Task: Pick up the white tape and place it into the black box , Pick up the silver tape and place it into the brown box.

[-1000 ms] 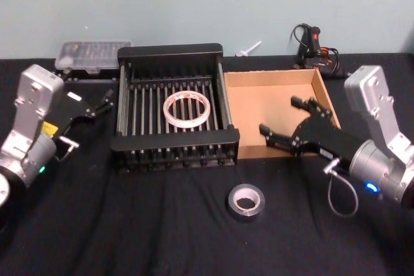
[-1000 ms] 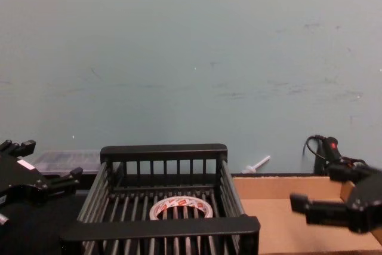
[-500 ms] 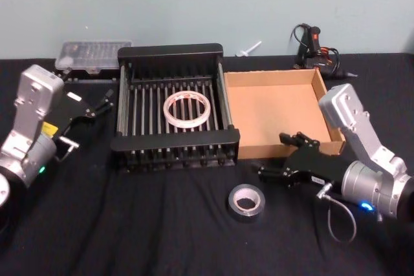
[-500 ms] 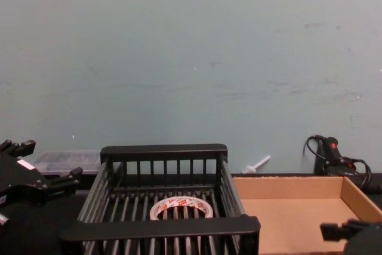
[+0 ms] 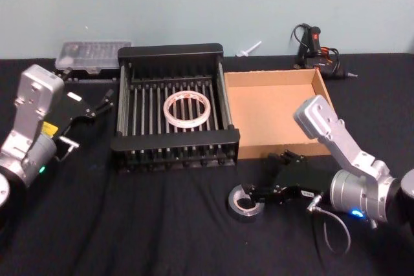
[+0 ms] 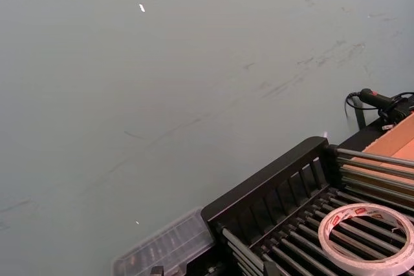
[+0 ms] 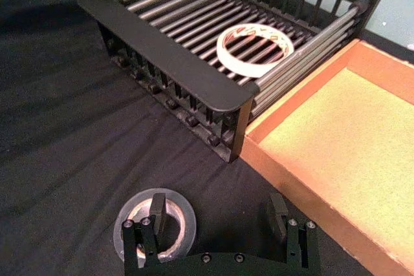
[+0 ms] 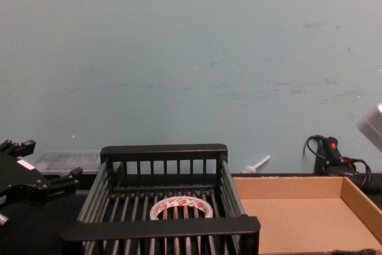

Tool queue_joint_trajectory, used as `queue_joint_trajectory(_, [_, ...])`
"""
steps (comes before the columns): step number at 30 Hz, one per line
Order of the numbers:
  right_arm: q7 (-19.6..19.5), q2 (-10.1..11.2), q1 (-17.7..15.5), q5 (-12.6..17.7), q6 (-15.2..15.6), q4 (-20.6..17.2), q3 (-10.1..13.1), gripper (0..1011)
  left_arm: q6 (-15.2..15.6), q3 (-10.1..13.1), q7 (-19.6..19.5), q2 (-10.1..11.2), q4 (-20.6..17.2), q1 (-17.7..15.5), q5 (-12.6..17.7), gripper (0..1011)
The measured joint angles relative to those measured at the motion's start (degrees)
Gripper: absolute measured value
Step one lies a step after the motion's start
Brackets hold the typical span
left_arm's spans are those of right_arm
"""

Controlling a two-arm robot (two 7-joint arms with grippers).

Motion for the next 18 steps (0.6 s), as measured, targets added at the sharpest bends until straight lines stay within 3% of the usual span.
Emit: queue_joint_trajectory(18, [0.3, 0.1, 1.2, -1.5, 1.9, 1.0, -2.3, 1002, 0.0, 0.0, 0.0, 0.0, 0.0, 0.0, 0.0, 1001])
